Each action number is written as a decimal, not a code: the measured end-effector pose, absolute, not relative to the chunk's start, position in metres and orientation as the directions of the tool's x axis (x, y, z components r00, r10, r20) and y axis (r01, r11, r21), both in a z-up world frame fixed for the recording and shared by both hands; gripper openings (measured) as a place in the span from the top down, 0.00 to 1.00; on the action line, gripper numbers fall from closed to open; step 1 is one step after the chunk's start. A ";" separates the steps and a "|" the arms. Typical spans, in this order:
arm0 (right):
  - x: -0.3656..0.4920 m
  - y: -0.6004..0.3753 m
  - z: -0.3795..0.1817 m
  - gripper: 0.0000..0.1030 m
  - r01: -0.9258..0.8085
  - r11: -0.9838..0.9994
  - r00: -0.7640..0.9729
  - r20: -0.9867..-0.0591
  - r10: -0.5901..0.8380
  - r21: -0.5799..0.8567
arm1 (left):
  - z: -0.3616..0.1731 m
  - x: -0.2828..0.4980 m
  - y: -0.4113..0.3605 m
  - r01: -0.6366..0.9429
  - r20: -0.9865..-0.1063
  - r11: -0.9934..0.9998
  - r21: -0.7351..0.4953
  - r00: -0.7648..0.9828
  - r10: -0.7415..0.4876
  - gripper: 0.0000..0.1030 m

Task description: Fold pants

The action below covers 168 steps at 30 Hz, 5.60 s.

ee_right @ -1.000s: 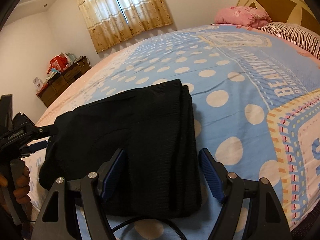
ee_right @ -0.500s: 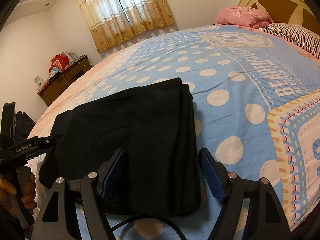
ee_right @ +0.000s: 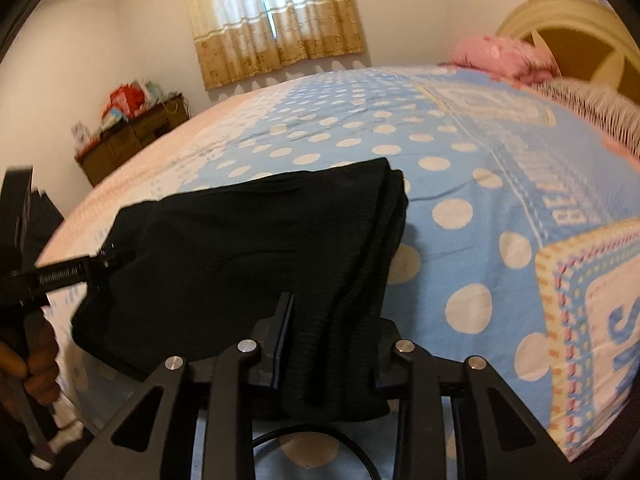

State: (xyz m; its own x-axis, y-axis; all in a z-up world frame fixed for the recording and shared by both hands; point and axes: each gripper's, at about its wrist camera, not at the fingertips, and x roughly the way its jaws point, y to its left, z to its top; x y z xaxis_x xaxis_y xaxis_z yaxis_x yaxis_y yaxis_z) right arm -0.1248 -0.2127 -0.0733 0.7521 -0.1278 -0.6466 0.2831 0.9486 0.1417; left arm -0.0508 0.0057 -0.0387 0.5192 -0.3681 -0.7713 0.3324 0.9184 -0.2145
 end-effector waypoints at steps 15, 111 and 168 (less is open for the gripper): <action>-0.133 -0.178 -0.032 0.74 0.217 0.976 0.816 -0.555 -0.163 0.033 | -0.010 -0.060 0.003 0.381 -0.709 0.906 -0.183 0.587 -0.390 0.87; -0.026 -0.049 0.043 0.36 0.005 0.986 0.935 -0.351 0.054 0.165 | 0.036 -0.058 0.130 -0.114 -0.553 0.988 0.105 0.819 0.153 0.00; -0.113 -0.039 0.083 0.30 -0.002 0.987 0.988 -0.153 0.027 0.158 | 0.080 -0.130 0.138 -0.242 -0.390 0.966 0.093 0.884 0.259 0.00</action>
State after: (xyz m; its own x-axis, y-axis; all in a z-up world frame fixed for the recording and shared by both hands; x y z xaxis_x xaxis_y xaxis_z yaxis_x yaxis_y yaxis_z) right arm -0.1130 -0.0387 0.0831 0.9878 0.0270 -0.1531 -0.0024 0.9874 0.1584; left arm -0.1298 0.1378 0.0800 0.8839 0.2586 -0.3897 -0.2417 0.9659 0.0927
